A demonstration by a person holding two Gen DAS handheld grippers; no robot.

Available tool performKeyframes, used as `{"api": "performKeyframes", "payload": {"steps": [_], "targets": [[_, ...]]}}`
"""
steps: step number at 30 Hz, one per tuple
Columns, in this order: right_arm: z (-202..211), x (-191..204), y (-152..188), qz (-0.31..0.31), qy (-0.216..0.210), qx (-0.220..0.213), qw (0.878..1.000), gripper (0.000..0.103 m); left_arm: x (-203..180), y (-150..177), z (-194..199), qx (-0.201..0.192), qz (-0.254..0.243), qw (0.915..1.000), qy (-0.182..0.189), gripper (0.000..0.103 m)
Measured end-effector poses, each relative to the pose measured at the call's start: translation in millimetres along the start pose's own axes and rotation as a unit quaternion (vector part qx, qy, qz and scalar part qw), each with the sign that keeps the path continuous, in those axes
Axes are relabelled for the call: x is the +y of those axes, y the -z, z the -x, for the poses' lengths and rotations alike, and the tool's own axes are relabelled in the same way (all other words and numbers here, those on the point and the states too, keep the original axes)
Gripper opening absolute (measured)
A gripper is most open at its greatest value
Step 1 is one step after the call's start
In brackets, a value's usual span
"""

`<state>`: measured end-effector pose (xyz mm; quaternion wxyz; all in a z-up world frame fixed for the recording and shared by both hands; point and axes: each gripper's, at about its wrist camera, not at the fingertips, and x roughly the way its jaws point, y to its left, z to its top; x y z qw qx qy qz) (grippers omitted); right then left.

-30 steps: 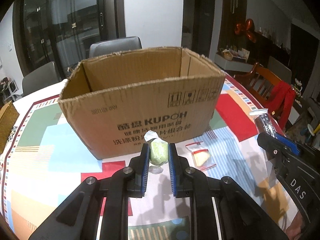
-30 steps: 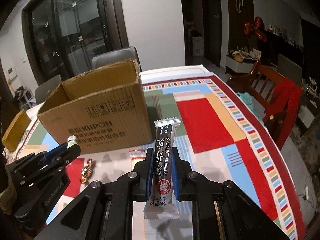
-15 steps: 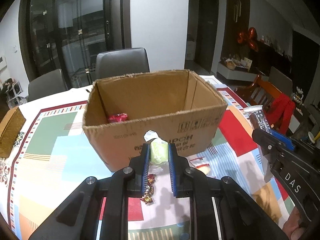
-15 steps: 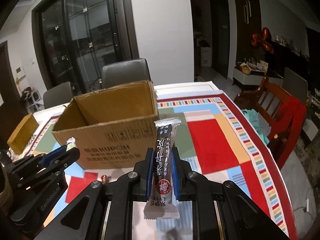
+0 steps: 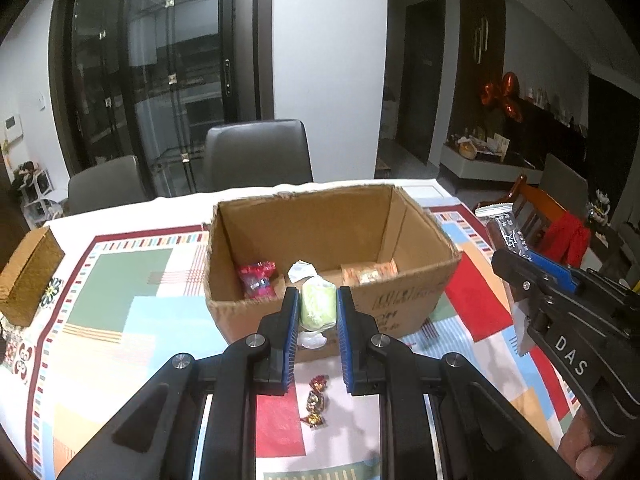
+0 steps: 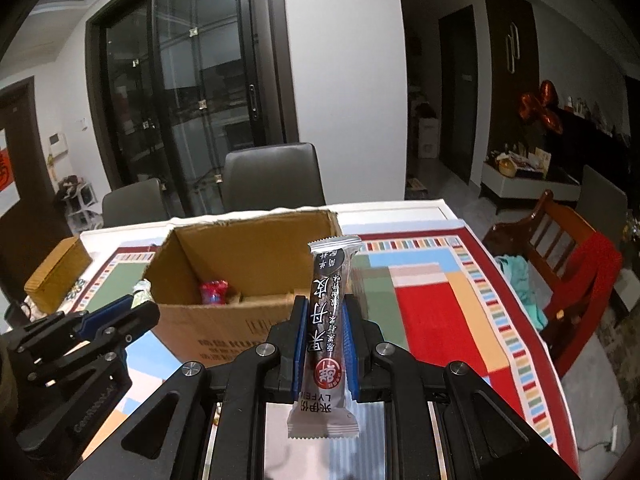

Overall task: Organize snacks
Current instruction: 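Carry the stick snack with the right tool while the left tool carries the green candy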

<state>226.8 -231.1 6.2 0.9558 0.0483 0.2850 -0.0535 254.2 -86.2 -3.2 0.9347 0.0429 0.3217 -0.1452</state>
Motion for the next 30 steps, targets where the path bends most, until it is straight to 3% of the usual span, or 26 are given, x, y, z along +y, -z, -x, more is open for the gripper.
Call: {"api": "performKeyframes", "payload": {"steps": [20,30], "targets": [[-36,25,-55,0.036,-0.036,-0.015,0.999,0.018,16,-38,-17,-0.020,-0.009,0.9997,-0.010,0.019],[-63,32,-62,0.043,-0.041,-0.001,0.998,0.018,27,-51,-35,-0.013,-0.007,0.9999,-0.008,0.019]]}}
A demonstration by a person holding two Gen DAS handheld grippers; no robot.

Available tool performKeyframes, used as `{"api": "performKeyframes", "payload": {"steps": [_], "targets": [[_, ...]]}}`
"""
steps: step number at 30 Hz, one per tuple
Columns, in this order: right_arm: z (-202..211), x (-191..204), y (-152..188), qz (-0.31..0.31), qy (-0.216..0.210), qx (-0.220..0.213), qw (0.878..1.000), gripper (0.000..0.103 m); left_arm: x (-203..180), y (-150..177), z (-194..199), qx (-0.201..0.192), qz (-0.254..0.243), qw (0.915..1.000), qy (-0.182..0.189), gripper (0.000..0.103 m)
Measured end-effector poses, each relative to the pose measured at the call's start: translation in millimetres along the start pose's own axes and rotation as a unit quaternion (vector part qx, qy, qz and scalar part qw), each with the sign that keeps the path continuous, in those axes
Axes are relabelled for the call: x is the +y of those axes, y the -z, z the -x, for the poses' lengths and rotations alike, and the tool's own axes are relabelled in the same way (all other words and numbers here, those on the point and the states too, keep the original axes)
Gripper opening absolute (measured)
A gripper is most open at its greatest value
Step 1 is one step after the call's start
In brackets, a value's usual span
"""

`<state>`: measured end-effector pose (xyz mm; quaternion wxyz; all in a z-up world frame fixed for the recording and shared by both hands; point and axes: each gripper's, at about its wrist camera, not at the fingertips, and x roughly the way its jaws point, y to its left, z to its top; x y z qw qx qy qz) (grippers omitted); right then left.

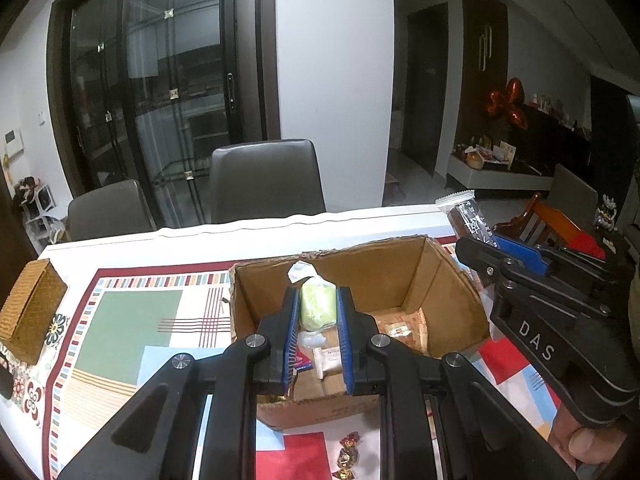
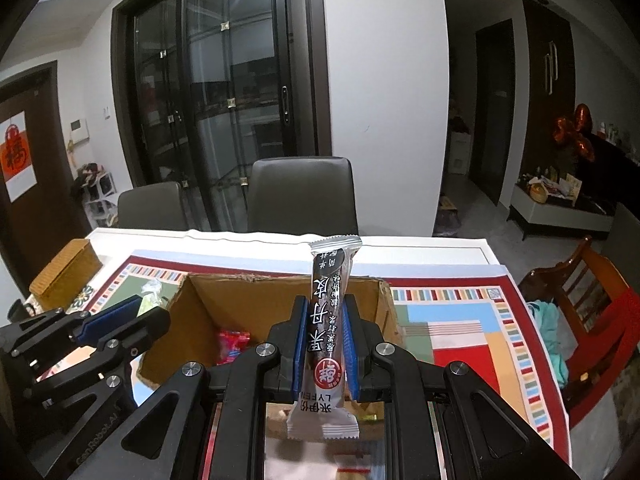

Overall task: Organize snacks
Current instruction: 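Carry the stick snack with the right tool while the left tool carries the green candy, then open both tools over the box to drop the stick snack and green candy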

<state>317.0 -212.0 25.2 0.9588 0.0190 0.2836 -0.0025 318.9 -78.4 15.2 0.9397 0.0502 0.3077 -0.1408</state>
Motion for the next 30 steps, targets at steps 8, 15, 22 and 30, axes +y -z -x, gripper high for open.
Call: {"api": "performKeyframes", "payload": {"steps": [8,15,22,30], "targets": [[-18,-2,1,0.004,0.000,0.016,1.000,0.018,2,3,-19,0.015,0.002,0.9999,0.004,0.019],[-32,2,2,0.012,-0.002,0.029,0.999,0.018,3,4,-29,0.026,0.001,0.9996,0.007,0.019],[-33,2,1,0.013,0.015,0.026,0.999,0.045,5,7,-28,0.022,0.003,0.9998,0.004,0.044],[-23,-4,1,0.011,0.035,0.010,0.999,0.060,6,10,-21,0.012,0.009,0.9999,-0.002,0.065]]}}
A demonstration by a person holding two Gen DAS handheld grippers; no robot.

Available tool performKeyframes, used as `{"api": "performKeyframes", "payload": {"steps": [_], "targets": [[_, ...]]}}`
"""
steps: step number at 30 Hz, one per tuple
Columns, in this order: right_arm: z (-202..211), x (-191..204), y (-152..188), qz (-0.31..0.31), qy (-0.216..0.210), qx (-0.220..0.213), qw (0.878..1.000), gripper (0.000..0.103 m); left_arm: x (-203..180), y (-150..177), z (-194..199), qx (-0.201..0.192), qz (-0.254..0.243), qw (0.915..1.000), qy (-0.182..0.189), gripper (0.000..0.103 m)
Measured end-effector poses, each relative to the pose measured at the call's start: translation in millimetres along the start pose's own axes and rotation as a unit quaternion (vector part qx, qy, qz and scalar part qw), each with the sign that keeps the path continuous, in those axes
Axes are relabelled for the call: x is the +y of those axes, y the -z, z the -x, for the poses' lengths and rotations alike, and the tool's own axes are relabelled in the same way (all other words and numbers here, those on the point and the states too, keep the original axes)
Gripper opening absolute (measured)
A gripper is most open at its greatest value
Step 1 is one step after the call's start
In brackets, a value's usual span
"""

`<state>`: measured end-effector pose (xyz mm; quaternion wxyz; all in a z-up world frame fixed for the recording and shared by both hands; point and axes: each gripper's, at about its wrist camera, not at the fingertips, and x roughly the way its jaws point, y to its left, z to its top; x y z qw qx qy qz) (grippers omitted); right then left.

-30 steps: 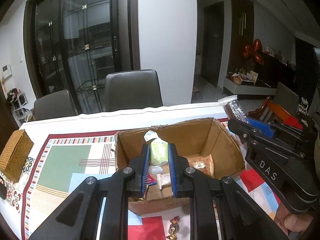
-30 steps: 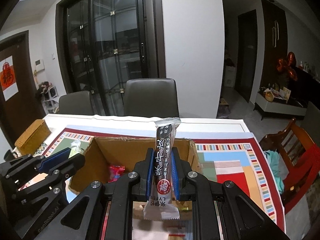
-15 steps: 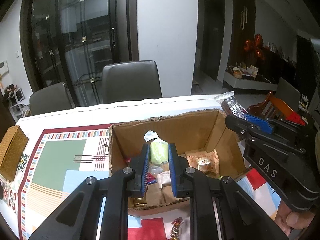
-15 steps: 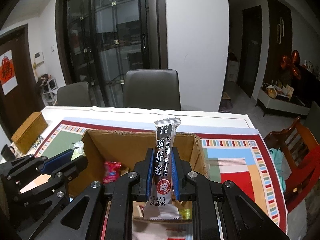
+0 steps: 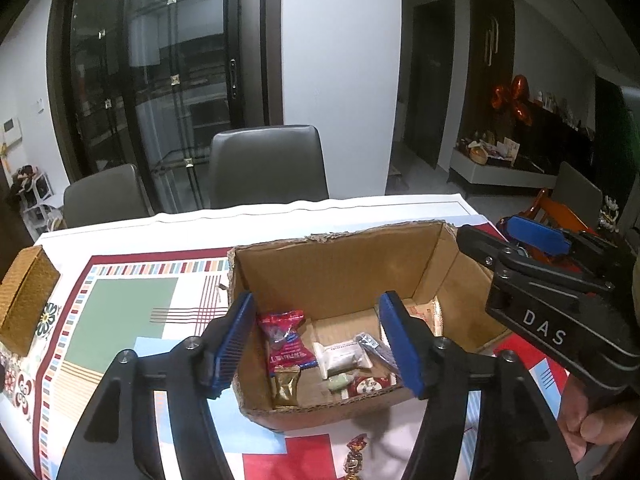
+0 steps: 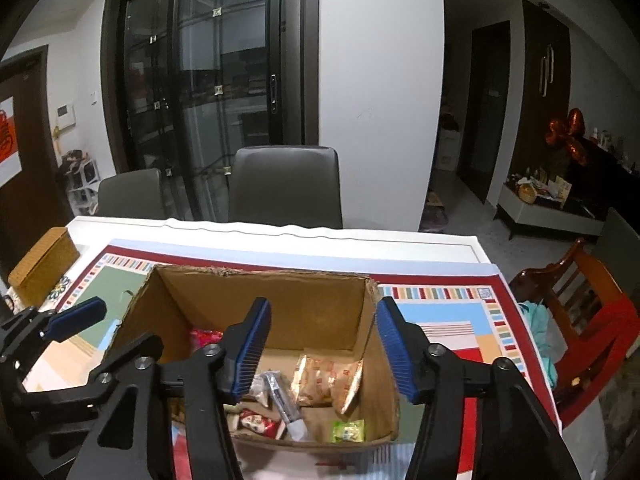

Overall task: Organize snacks
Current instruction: 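Open both tools over the box to drop the stick snack and green candy, then withdraw both open tools from the box toward the white pastry and gold candy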

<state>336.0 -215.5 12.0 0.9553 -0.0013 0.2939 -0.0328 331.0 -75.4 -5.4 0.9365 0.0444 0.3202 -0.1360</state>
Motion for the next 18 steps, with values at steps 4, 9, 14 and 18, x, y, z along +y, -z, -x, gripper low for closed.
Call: {"api": "performKeyframes", "payload": {"steps": [4,9,14,18], "targets": [[7,-6,1,-0.009,0.007,-0.007,1.000,0.064,-1,0,7,-0.007,-0.001,0.9999,-0.008,0.069],[15,-15,3,-0.018,0.012,-0.009,1.000,0.064,-1,2,15,-0.010,0.002,0.9999,-0.012,0.070],[25,-21,8,-0.021,0.015,-0.012,1.000,0.064,-5,4,24,-0.014,-0.001,0.9998,-0.014,0.074],[35,-25,12,-0.026,0.017,-0.013,0.999,0.064,-7,6,31,-0.018,-0.002,0.9997,-0.019,0.076]]}}
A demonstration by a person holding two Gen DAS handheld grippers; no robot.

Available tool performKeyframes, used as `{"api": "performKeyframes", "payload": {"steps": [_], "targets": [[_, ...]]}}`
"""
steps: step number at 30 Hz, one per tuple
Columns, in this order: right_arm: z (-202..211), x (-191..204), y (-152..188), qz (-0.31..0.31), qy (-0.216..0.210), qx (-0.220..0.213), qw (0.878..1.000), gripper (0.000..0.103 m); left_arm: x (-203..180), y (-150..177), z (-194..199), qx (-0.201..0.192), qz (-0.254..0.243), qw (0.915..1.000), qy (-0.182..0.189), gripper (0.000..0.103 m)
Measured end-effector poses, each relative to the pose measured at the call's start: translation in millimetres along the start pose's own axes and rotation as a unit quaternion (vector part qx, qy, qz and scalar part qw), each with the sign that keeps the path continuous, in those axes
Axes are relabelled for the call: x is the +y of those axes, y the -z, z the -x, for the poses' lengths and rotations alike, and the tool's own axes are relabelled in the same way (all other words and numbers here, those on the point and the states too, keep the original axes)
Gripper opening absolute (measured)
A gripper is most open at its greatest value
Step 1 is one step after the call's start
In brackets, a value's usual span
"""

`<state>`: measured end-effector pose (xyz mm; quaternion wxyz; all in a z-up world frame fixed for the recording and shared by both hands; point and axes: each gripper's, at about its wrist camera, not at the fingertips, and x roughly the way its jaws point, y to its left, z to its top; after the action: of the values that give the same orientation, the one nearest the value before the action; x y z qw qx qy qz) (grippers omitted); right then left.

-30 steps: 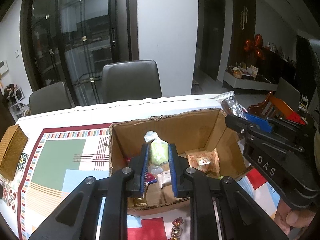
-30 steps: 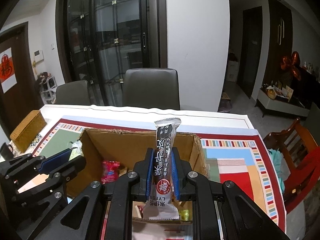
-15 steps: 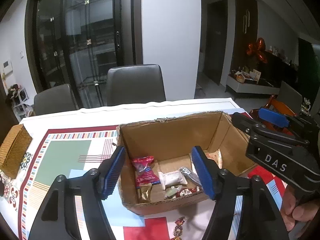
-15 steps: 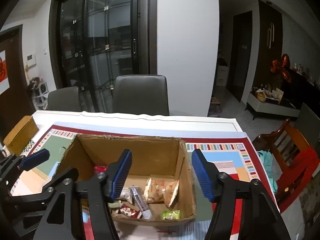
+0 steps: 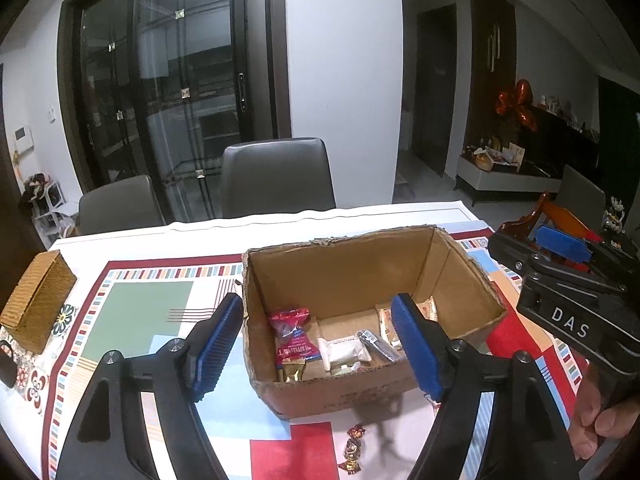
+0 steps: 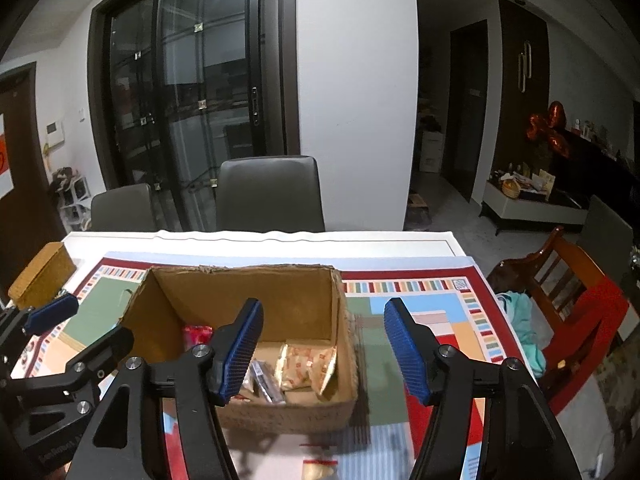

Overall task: Organize snacks
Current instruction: 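Withdraw both open tools from the box toward the white pastry and gold candy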

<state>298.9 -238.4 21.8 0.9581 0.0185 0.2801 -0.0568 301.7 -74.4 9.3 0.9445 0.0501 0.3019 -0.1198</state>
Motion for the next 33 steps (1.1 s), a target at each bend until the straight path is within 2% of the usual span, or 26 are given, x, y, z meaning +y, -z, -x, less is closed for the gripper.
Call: {"api": "performKeyframes", "payload": {"steps": [6,9,18,33], "targets": [[13,-5,8,-0.001,0.004,0.001,1.000,0.064,-3,5,12,-0.005,-0.002,1.0000,-0.008,0.076],[21,-7,12,0.000,0.006,-0.002,1.000,0.068,-6,9,18,-0.007,-0.002,0.9999,-0.011,0.077],[34,-14,25,-0.009,0.012,-0.001,1.000,0.068,-14,21,30,-0.008,-0.013,0.9998,-0.011,0.078],[35,-14,54,-0.010,0.016,0.016,1.000,0.068,-14,44,36,-0.013,-0.019,0.9997,-0.012,0.078]]}}
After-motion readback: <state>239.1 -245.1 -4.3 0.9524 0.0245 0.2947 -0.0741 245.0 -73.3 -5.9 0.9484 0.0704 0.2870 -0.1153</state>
